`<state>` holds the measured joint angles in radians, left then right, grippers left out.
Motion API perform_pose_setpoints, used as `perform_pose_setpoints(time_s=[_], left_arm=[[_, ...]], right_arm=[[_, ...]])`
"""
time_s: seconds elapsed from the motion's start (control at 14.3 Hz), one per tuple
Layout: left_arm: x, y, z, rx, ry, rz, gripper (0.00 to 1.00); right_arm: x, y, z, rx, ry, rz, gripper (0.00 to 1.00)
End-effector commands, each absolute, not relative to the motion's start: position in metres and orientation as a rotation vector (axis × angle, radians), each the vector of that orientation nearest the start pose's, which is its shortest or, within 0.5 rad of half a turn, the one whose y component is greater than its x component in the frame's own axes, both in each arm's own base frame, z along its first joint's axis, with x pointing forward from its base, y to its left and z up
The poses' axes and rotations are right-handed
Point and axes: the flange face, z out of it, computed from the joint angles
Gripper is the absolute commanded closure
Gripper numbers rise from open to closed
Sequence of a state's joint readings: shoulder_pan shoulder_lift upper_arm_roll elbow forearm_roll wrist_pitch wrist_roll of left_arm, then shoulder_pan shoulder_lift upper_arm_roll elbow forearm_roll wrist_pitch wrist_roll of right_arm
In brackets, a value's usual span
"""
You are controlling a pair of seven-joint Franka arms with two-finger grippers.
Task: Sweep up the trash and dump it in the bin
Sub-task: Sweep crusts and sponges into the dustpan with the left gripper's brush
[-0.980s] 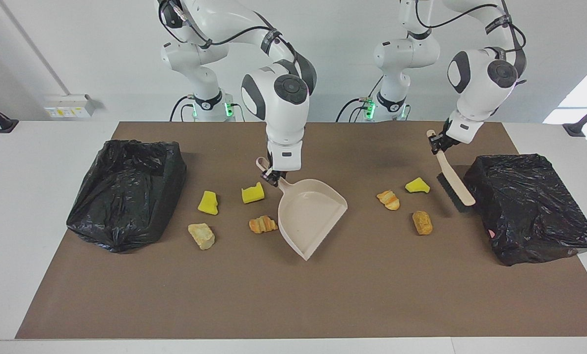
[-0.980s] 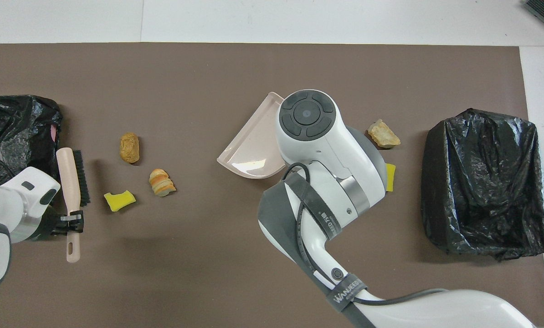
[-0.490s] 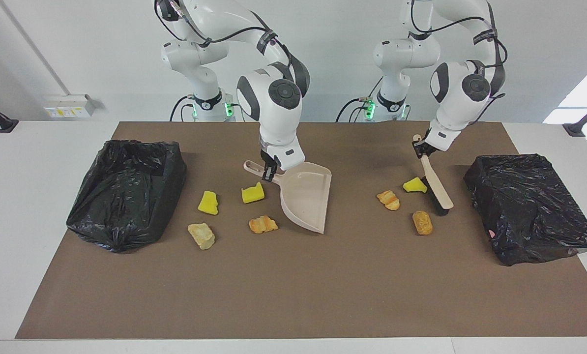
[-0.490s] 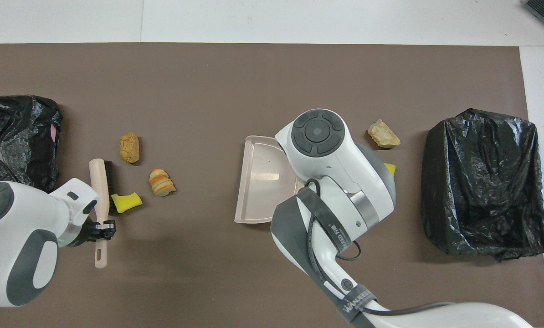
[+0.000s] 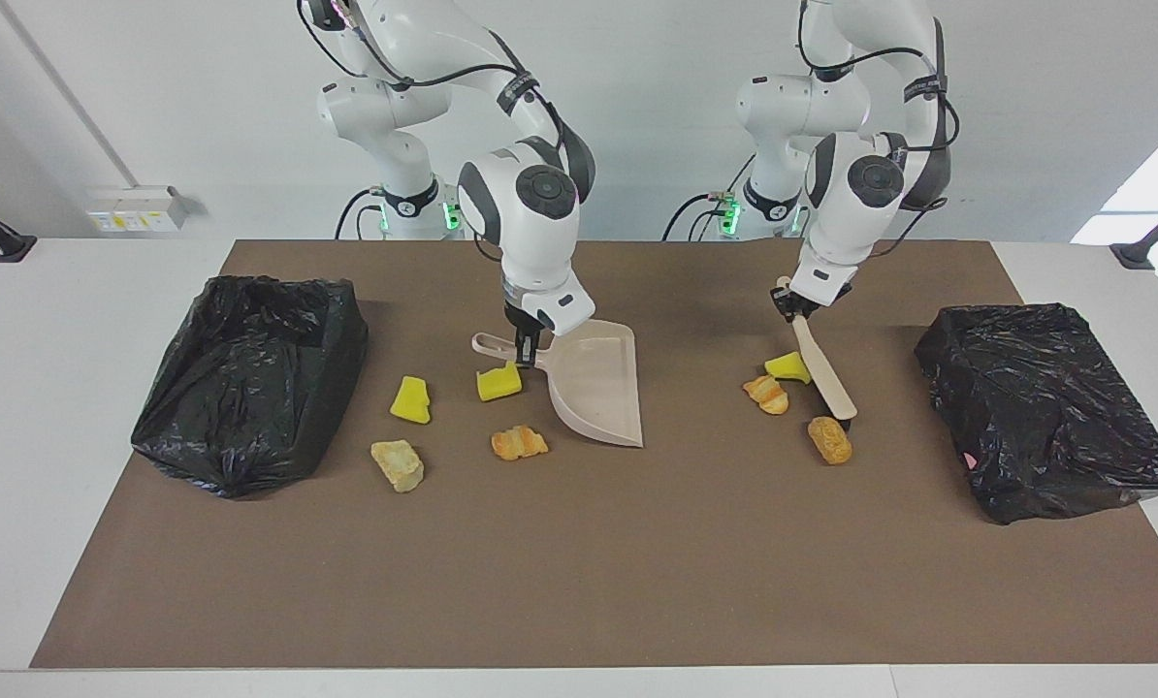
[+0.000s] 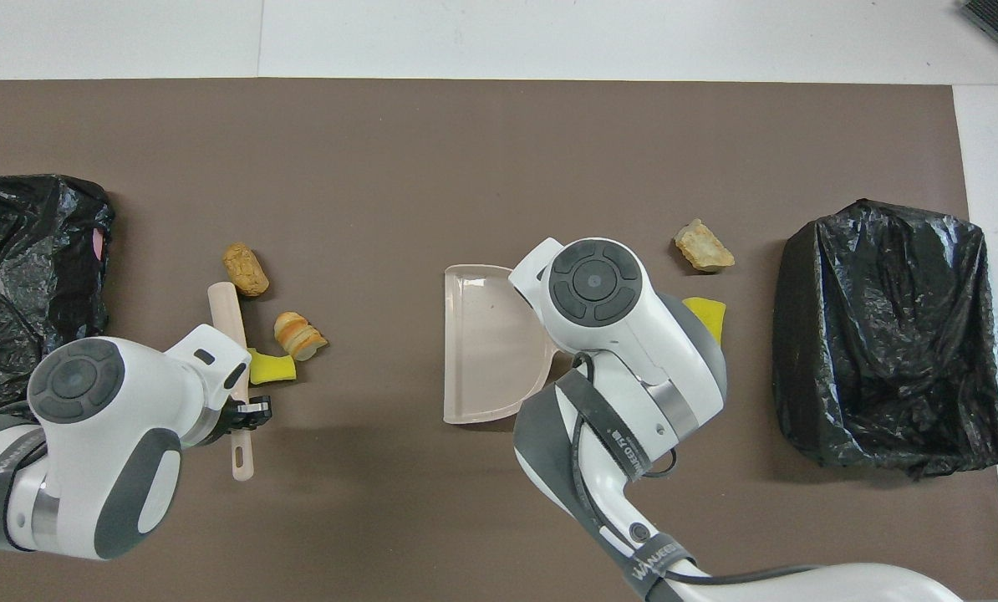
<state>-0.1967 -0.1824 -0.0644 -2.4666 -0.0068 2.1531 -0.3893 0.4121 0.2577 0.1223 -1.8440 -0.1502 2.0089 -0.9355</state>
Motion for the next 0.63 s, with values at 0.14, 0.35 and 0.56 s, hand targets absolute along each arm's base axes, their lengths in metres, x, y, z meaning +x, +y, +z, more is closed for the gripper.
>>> perform_pose_setpoints(time_s=[0.14, 0.35, 0.56], left_arm=[[0.426, -0.183, 0.35, -3.158, -0.243, 0.185, 1.0], [0.43, -0.207, 0.36, -3.173, -0.264, 0.18, 1.0], [0.452, -0.206, 0.388, -3.173, -0.3, 0.199, 1.0]], right_arm=[[0.532, 0.3, 0.376, -2.279, -2.311, 0.157, 1.0], [0.532, 0.301, 0.375, -2.278, -2.311, 0.157, 1.0], [0.533, 0.3, 0.374, -2.281, -2.308, 0.159, 1.0]])
